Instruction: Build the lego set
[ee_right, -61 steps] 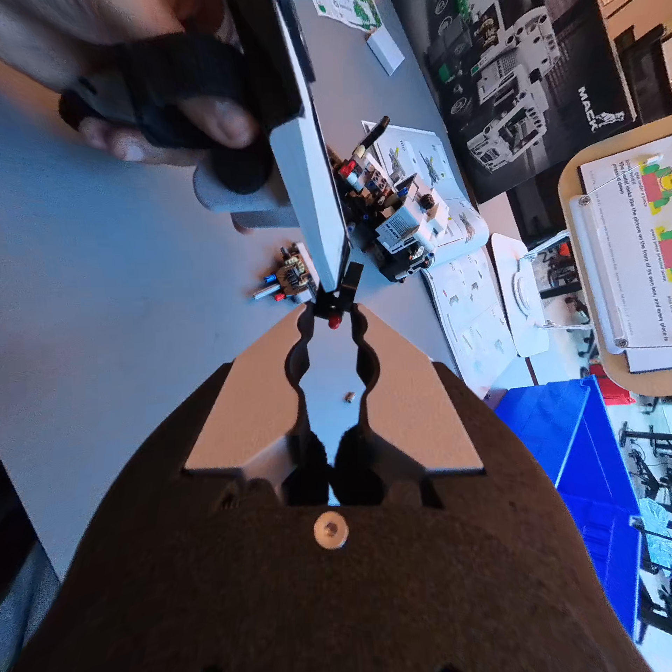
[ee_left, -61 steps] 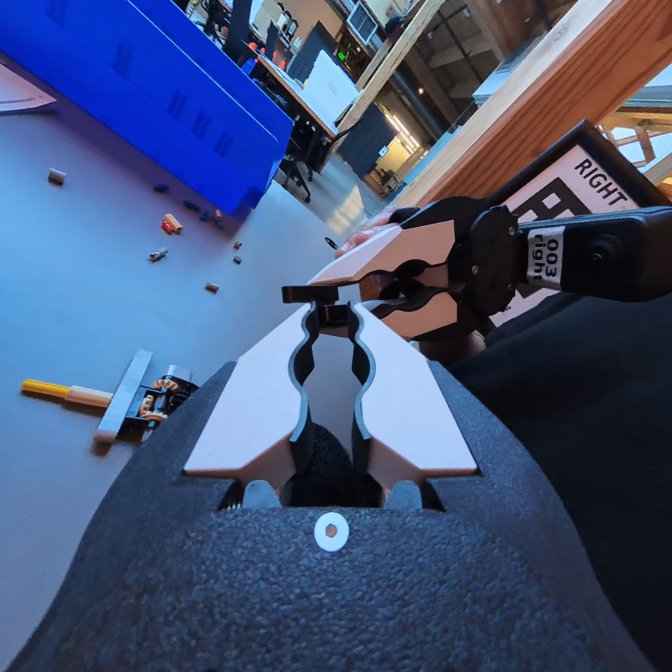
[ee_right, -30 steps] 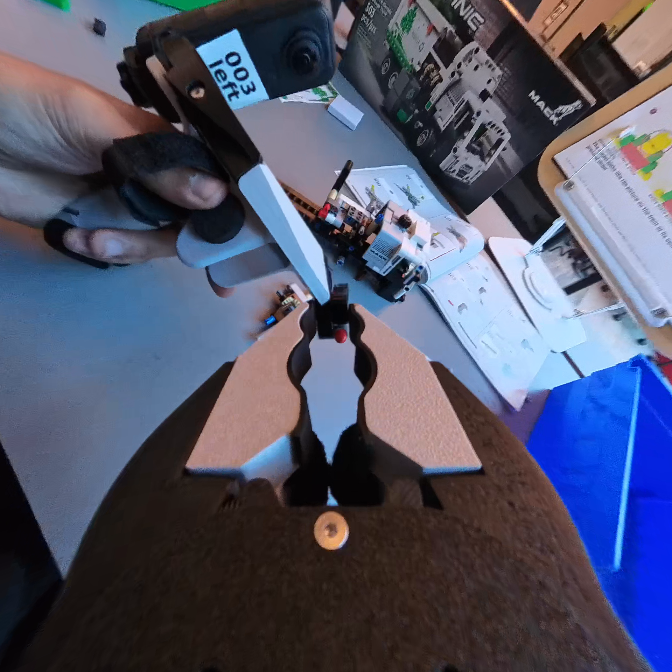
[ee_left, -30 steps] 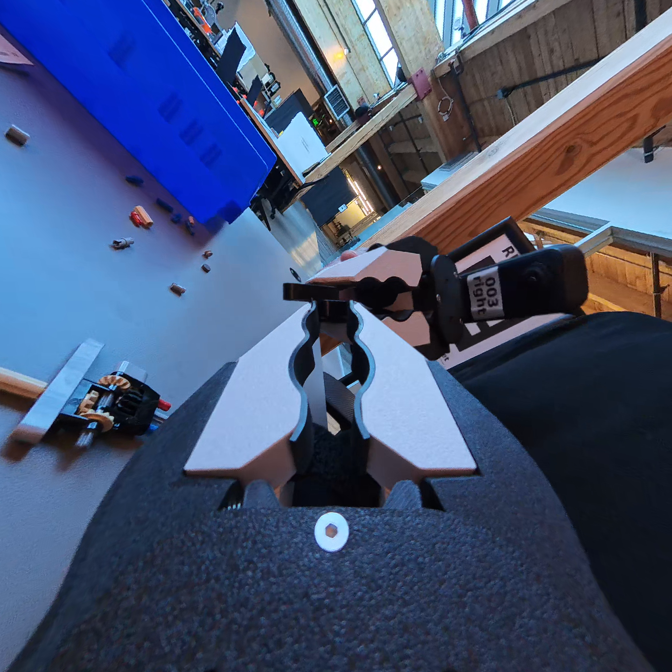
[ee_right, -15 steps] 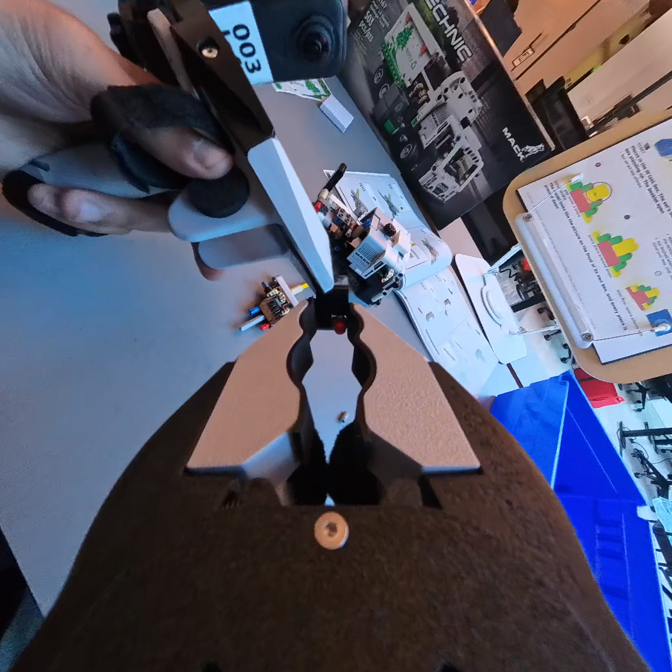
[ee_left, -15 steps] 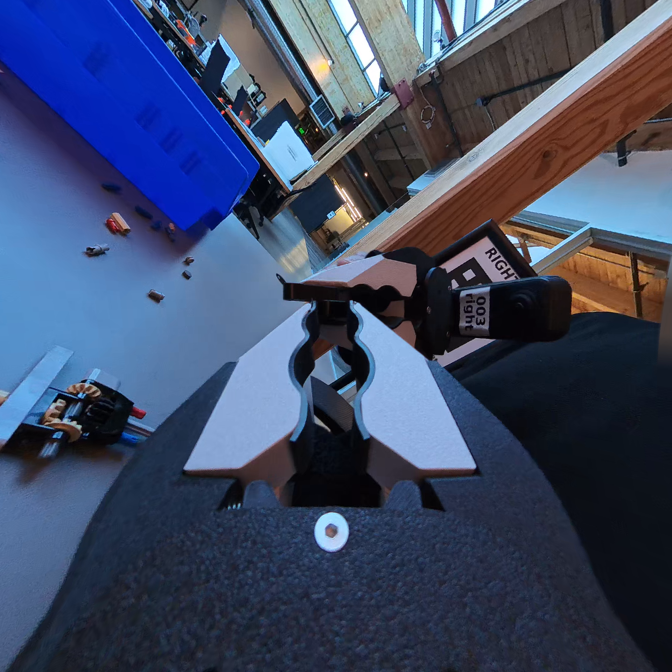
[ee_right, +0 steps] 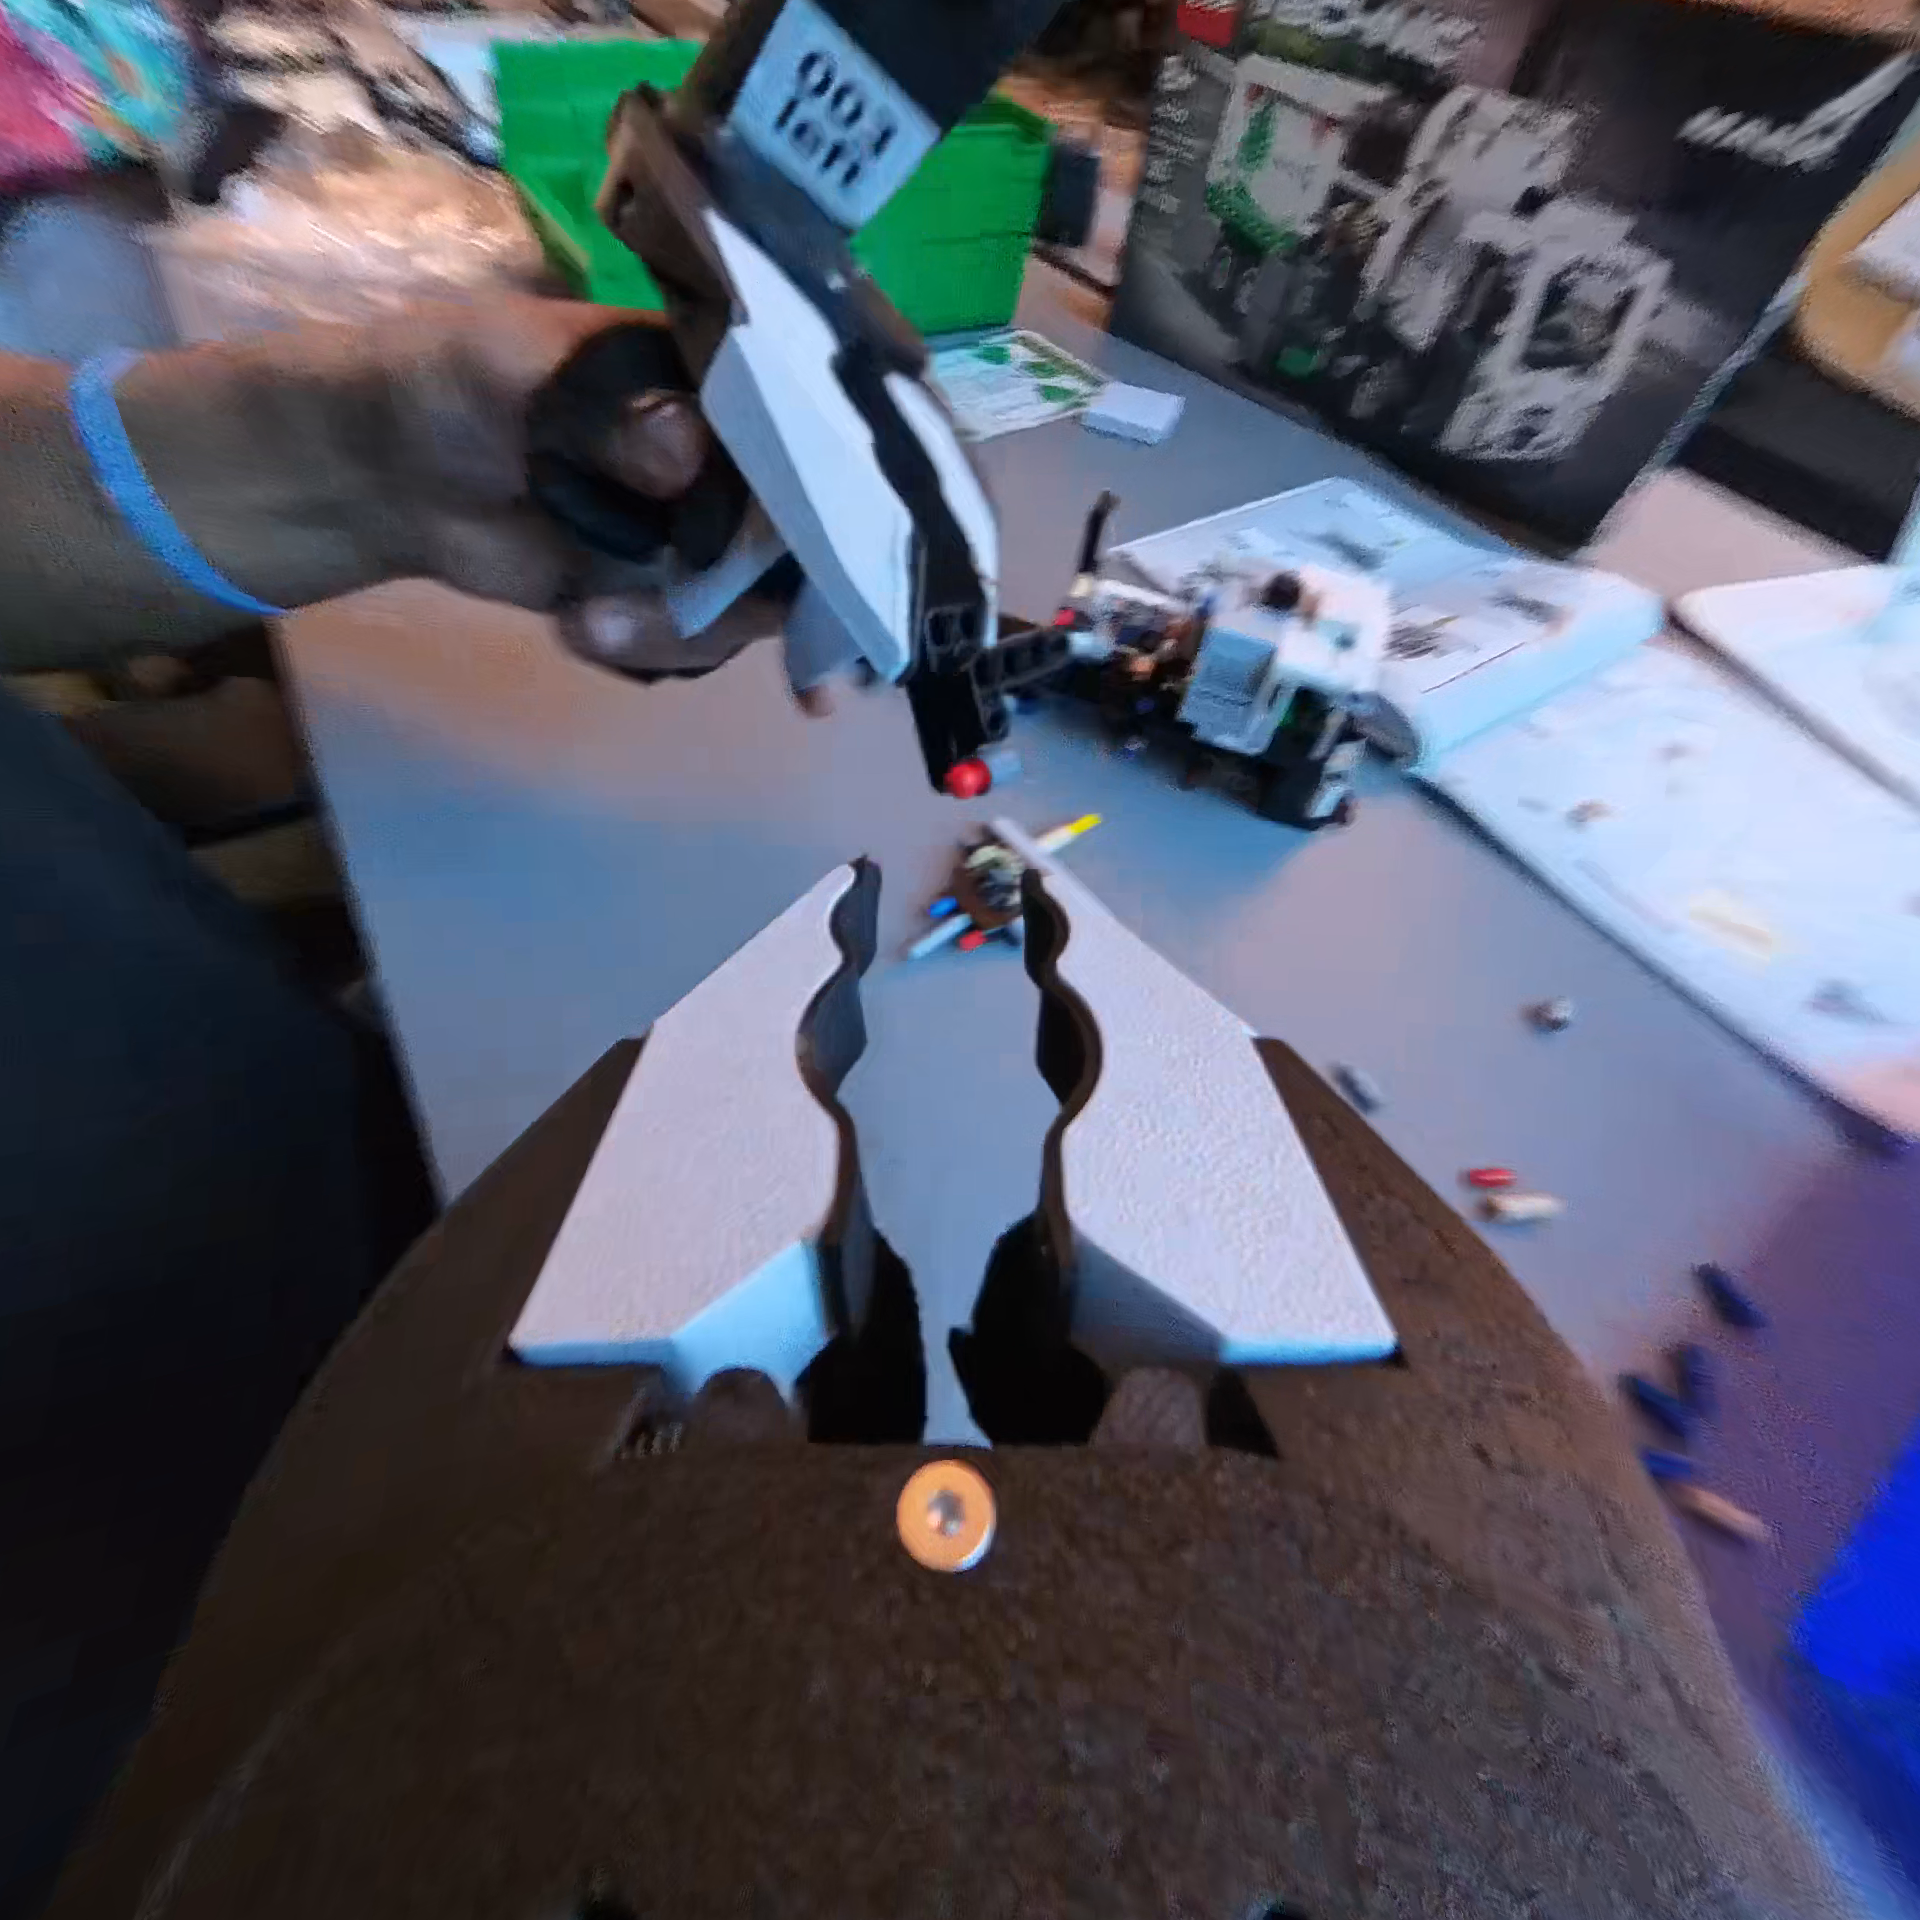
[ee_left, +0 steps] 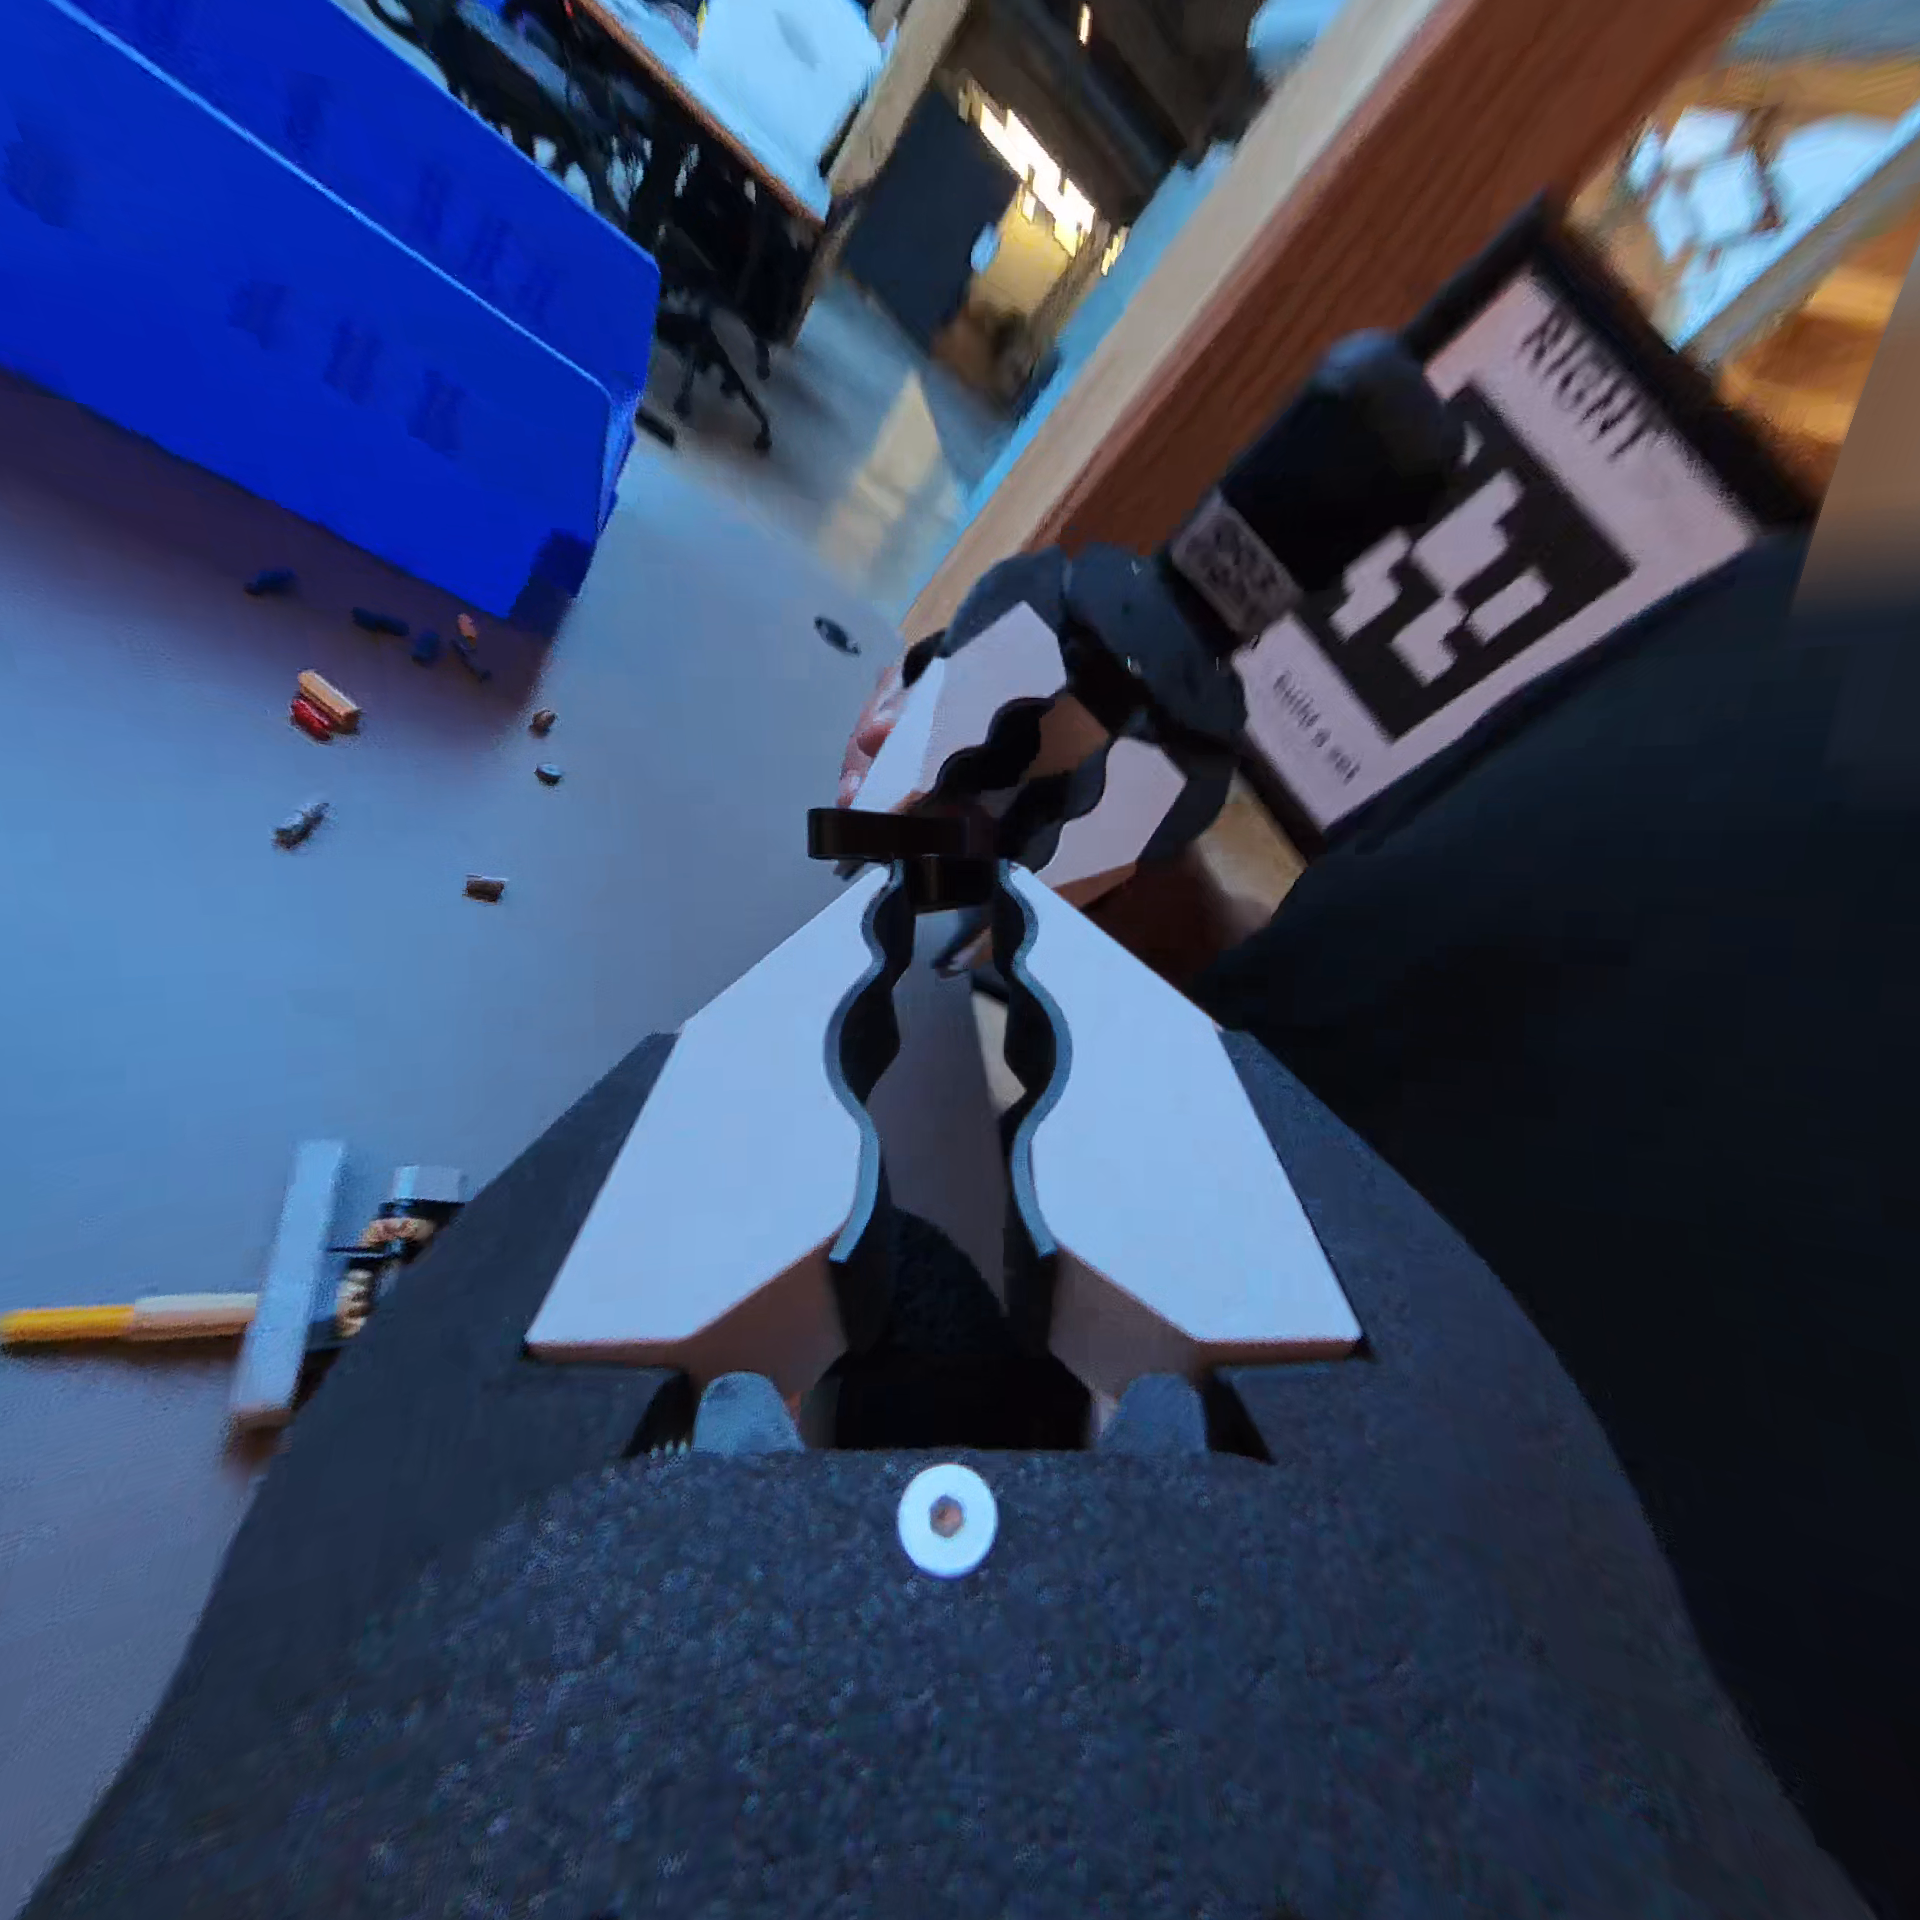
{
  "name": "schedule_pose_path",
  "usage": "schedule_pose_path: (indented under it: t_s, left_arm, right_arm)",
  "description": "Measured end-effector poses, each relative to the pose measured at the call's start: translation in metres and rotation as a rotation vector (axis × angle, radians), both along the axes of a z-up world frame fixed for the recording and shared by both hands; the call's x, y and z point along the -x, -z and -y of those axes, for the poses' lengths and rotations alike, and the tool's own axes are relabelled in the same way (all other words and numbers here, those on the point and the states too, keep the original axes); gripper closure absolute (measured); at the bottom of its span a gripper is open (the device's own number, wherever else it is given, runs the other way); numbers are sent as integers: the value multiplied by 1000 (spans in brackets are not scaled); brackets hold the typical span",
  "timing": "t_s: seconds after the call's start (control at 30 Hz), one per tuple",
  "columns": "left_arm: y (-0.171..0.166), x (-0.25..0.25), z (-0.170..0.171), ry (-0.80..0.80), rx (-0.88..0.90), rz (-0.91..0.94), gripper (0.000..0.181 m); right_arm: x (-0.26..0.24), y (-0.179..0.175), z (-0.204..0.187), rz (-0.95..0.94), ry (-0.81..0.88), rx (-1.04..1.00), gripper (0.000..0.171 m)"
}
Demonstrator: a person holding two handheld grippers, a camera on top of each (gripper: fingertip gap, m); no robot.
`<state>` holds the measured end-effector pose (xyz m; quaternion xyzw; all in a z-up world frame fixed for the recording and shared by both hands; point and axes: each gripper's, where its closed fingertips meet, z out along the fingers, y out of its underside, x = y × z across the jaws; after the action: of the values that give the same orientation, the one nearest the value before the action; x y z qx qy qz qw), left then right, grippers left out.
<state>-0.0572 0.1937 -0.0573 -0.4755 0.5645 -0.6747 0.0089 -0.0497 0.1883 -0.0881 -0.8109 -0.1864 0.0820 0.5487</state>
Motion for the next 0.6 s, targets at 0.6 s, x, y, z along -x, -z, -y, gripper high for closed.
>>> schedule_pose_path:
  t_s: [0.6]
  left_arm:
    - [20,-39,18,348,-379,-26,170]
  right_arm:
    - [-32,15,0,-148,-185,30,158]
